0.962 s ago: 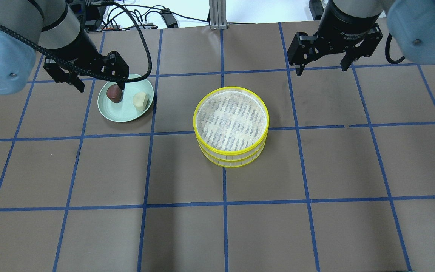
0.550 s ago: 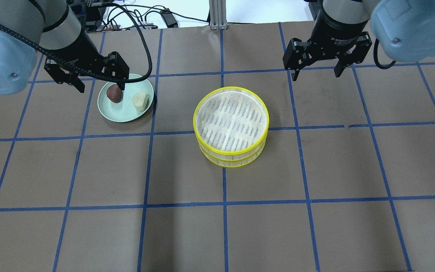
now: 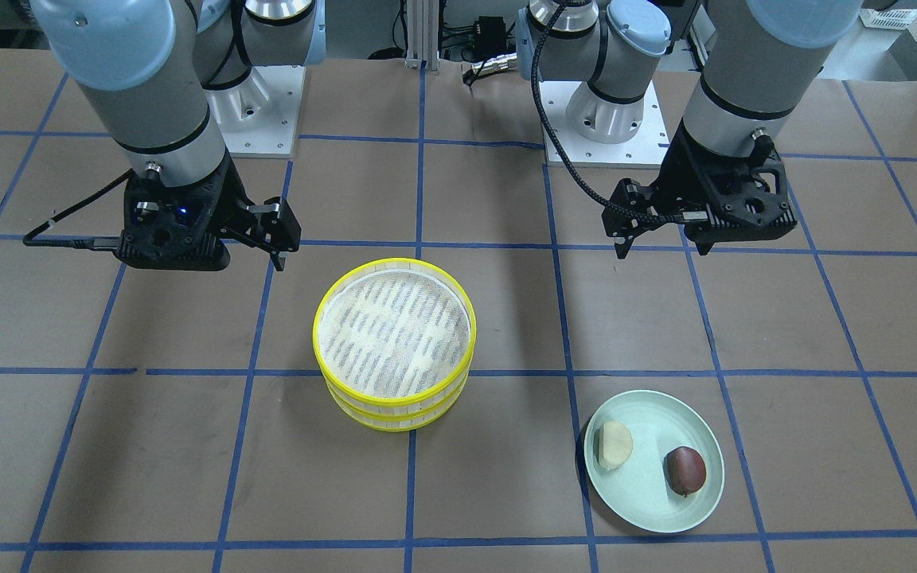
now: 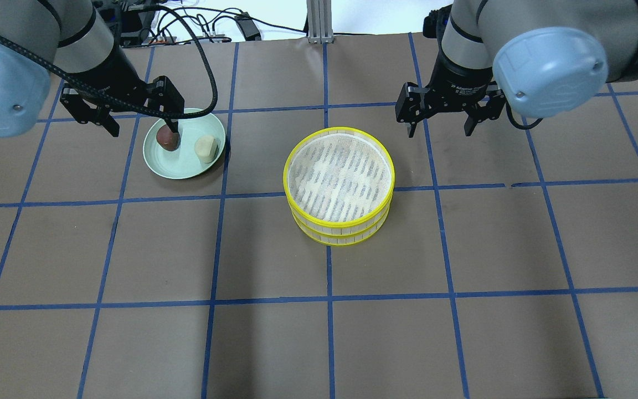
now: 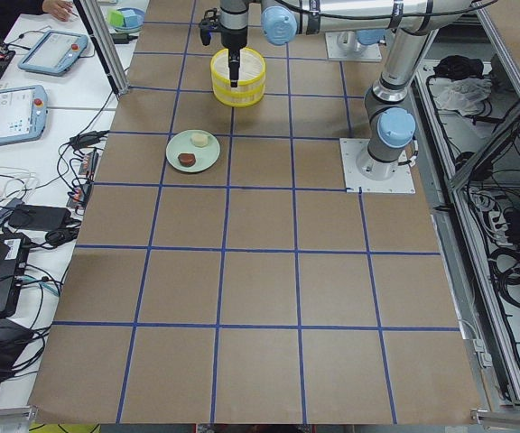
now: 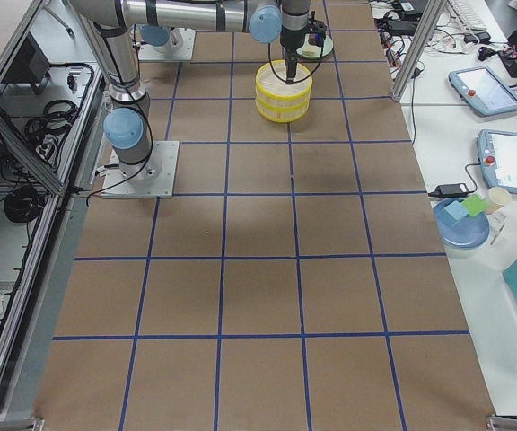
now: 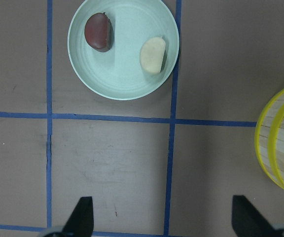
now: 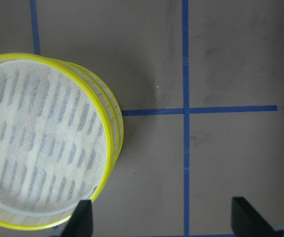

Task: Place buns in different layers of steamer
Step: 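Move the right gripper over the yellow-rimmed steamer's top tier rim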

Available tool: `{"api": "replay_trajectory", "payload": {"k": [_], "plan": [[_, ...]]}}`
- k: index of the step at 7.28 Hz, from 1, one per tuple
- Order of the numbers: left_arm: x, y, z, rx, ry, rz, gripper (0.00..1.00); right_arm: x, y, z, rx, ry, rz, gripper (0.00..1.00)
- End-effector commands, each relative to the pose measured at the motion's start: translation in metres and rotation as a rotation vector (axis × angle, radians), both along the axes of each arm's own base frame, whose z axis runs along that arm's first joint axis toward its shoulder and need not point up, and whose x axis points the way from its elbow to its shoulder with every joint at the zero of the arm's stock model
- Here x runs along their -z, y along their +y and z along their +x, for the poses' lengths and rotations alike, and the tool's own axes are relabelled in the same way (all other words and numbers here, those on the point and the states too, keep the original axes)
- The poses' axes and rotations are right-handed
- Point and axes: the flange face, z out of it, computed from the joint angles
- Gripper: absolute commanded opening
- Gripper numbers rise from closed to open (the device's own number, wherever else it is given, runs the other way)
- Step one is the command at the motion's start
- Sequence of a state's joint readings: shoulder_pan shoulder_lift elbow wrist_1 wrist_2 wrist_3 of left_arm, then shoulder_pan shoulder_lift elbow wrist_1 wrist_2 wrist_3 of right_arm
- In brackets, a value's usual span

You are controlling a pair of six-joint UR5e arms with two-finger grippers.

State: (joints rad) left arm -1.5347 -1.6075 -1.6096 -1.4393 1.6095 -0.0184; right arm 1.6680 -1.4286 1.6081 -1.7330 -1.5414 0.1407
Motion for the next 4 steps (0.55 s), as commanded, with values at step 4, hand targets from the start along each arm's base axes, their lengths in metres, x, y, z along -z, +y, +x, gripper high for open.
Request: {"api": "replay_trajectory", "payload": {"k": [4], "plan": [[0.001, 0.0, 0.0, -0.002, 0.004, 0.004, 1.0, 0.111, -0.012, 0.054, 0.067, 0.048, 0.085, 1.0]]}}
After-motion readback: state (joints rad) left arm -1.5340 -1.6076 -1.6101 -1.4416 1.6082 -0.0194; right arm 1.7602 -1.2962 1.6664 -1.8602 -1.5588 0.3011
